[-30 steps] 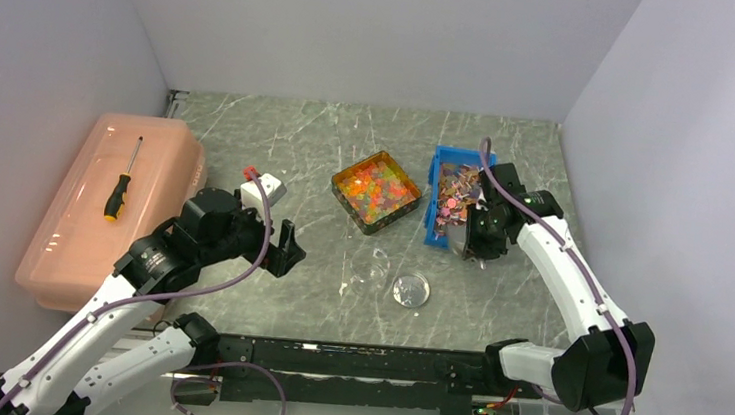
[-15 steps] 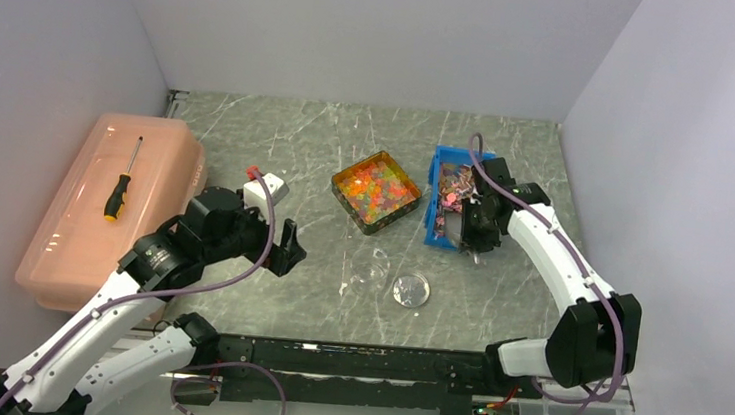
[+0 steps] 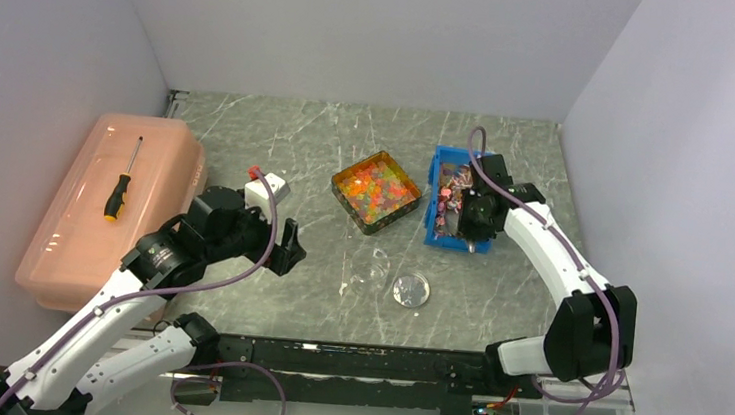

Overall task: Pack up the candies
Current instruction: Scoop the fake candies from the storage box.

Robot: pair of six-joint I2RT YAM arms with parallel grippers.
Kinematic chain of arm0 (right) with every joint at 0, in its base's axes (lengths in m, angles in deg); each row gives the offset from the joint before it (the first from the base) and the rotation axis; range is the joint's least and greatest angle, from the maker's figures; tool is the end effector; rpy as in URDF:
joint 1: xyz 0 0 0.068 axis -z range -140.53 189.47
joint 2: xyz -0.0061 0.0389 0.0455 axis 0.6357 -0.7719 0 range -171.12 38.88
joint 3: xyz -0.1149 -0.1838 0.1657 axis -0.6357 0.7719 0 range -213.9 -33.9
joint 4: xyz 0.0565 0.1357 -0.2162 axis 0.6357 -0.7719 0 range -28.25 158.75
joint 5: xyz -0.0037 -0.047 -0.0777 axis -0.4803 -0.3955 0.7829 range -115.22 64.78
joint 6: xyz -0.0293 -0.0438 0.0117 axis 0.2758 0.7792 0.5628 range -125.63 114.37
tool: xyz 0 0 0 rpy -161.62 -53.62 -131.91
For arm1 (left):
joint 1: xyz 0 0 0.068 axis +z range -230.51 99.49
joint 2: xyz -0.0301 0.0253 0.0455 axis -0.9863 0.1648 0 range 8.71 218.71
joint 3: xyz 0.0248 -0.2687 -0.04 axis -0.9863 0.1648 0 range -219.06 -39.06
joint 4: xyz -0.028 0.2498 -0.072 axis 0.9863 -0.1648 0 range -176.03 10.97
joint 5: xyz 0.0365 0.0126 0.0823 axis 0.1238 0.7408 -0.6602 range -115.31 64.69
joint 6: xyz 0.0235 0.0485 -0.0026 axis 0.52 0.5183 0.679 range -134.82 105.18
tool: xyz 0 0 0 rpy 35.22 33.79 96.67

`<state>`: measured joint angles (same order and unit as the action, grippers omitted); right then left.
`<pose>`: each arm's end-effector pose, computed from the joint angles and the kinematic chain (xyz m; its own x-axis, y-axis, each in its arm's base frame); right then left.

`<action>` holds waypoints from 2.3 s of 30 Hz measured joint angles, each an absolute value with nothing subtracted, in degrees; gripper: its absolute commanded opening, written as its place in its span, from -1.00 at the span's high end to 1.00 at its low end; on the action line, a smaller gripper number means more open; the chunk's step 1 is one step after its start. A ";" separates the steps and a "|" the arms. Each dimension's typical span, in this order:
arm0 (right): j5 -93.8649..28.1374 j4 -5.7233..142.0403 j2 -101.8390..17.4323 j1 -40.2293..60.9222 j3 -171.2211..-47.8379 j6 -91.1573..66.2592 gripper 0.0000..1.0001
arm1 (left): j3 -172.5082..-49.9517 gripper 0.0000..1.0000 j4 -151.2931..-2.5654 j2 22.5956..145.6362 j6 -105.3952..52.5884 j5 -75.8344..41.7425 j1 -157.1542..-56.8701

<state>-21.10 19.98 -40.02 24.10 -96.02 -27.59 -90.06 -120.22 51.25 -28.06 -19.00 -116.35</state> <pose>0.2574 0.0681 0.2596 -0.9022 0.1387 -0.4085 0.1096 0.9895 0.0940 0.1201 -0.0915 0.3282 -0.5771 0.1360 -0.8053 0.5390 0.8042 -0.2505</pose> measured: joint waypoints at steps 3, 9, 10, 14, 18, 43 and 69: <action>-20.71 22.01 -40.74 24.08 -95.63 -27.94 1.00 | -90.06 -0.99 -120.24 51.34 -28.06 -19.18 -116.35; -19.88 27.52 -40.74 24.05 -92.66 -28.14 1.00 | -90.06 -0.99 -120.29 51.52 -28.06 -19.44 -116.35; -19.77 28.26 -40.39 24.01 -91.91 -28.11 1.00 | -90.06 -0.99 -120.29 51.52 -28.06 -19.57 -116.35; -19.33 30.84 -37.85 23.88 -89.29 -28.03 1.00 | -90.06 -0.99 -120.38 51.56 -28.06 -20.23 -116.35; -17.78 31.94 -34.31 23.09 -86.58 -27.98 1.00 | -90.06 -0.99 -120.40 51.58 -28.06 -20.66 -116.35; -3.27 36.11 -16.37 9.52 -76.92 -29.60 1.00 | -90.06 -0.99 -120.42 52.98 -28.06 -22.17 -116.35; 2.22 33.60 -5.31 -3.42 -76.35 -28.77 1.00 | -90.06 -0.99 -120.44 54.31 -28.06 -22.91 -116.35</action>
